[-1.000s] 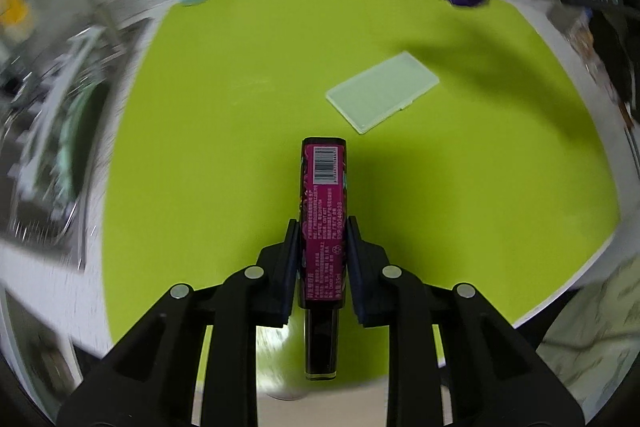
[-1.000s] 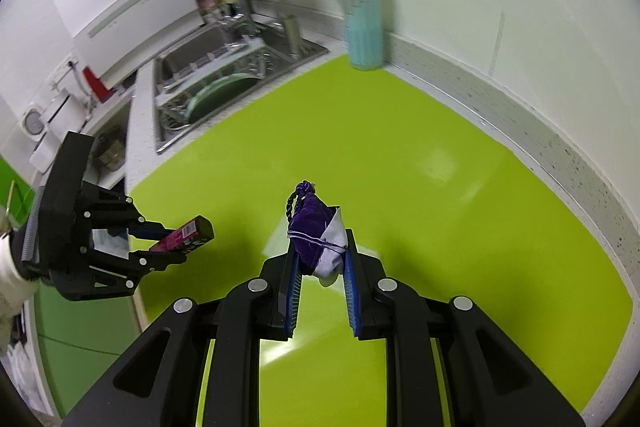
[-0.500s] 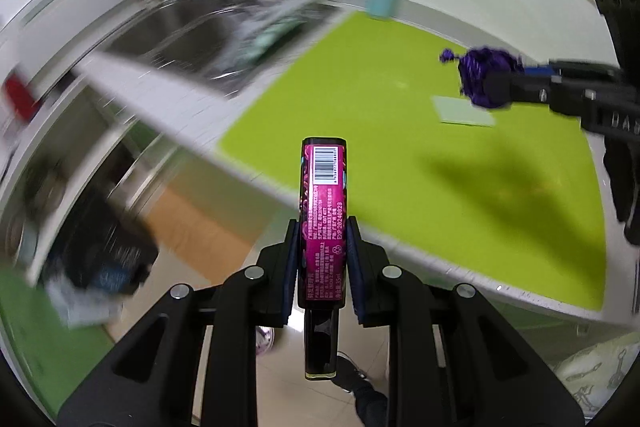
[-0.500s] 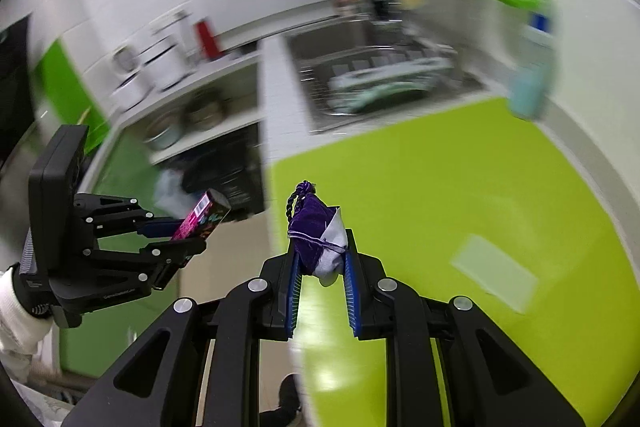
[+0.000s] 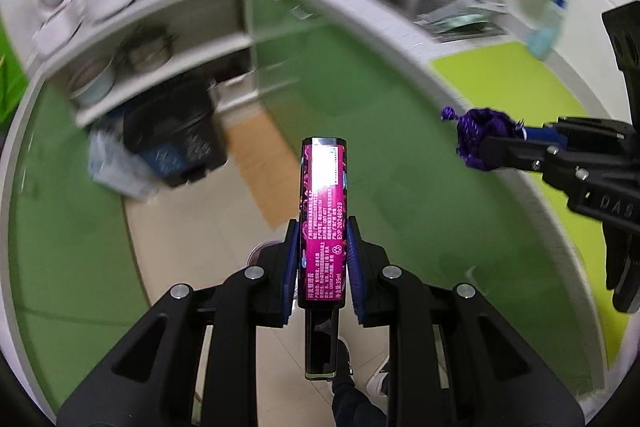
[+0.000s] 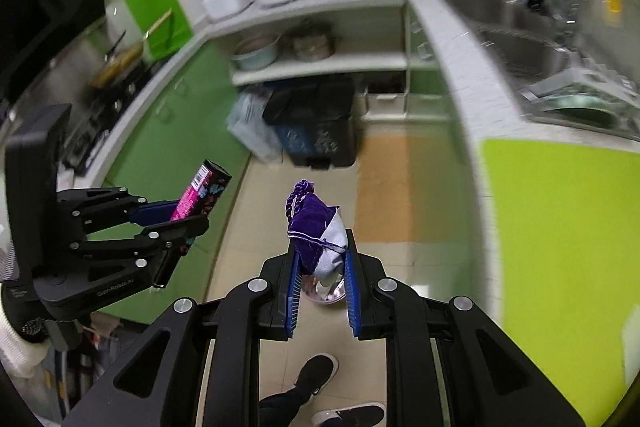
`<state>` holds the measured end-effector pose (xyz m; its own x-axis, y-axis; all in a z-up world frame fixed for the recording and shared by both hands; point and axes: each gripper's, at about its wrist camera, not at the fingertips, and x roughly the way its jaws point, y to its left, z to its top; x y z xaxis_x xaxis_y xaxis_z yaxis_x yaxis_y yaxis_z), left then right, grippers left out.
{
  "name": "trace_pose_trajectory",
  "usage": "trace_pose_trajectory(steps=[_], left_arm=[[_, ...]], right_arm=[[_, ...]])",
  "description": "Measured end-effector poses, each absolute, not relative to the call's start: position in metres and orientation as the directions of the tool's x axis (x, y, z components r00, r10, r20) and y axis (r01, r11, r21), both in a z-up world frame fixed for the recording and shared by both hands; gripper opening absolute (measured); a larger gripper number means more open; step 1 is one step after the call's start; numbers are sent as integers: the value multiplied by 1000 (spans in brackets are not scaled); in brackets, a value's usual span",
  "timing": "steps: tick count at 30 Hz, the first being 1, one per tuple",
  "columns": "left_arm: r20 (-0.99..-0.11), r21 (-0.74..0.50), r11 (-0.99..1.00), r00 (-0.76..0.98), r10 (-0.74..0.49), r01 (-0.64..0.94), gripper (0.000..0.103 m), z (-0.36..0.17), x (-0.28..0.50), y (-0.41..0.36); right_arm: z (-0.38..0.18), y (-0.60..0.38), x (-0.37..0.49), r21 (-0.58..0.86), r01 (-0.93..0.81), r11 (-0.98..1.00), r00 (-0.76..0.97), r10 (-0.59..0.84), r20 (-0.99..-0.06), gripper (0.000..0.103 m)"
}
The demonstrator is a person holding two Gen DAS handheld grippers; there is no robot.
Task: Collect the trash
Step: 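Carry pouch and pink tube down to the pink wastebasket, then open both tools to drop pouch and tube into the wastebasket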
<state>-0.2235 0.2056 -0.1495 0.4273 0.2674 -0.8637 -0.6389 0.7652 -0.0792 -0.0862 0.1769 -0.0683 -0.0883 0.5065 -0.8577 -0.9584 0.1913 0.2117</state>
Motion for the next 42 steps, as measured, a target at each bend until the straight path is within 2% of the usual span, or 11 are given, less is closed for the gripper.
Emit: trace_pose_trajectory(steps=[6, 19, 24, 26, 27, 28, 29, 31, 33, 42], left_arm=[[-897, -134, 686, 383, 223, -715, 22, -241, -248, 252], [-939, -250, 582, 341, 50, -774, 22, -518, -246, 322], [-941, -269, 567, 338, 18, -779, 23, -586, -240, 339], [-940, -272, 564, 342, 19, -780, 24, -598, -240, 339], [-941, -265, 563, 337, 25, -783, 41, -603, -240, 342], [-940, -265, 557, 340, 33, -787, 75, -606, -241, 344], [-932, -275, 553, 359, 46, -786, 86, -607, -243, 345], [-930, -280, 550, 364, 47, -787, 91, -611, -245, 349], [-932, -278, 542, 360, 48, -793, 100, -611, -249, 352], [-935, -253, 517, 345, 88, -818, 100, -585, -286, 365]], right_arm=[[-163, 222, -104, 218, -963, 158, -135, 418, -898, 18], [-402, 263, -109, 249, -950, 187, -187, 299, -936, 18], [-454, 268, -102, 251, -945, 210, -190, 272, -943, 18], [-470, 270, -100, 249, -945, 213, -189, 266, -945, 18], [-473, 270, -99, 248, -945, 213, -189, 264, -946, 18], [-477, 271, -99, 247, -945, 213, -189, 261, -947, 18], [-480, 272, -99, 245, -946, 213, -187, 259, -948, 18], [-484, 274, -100, 243, -947, 211, -187, 253, -949, 18], [-486, 277, -103, 243, -948, 207, -190, 248, -950, 18], [-494, 299, -129, 251, -956, 150, -214, 225, -951, 18]])
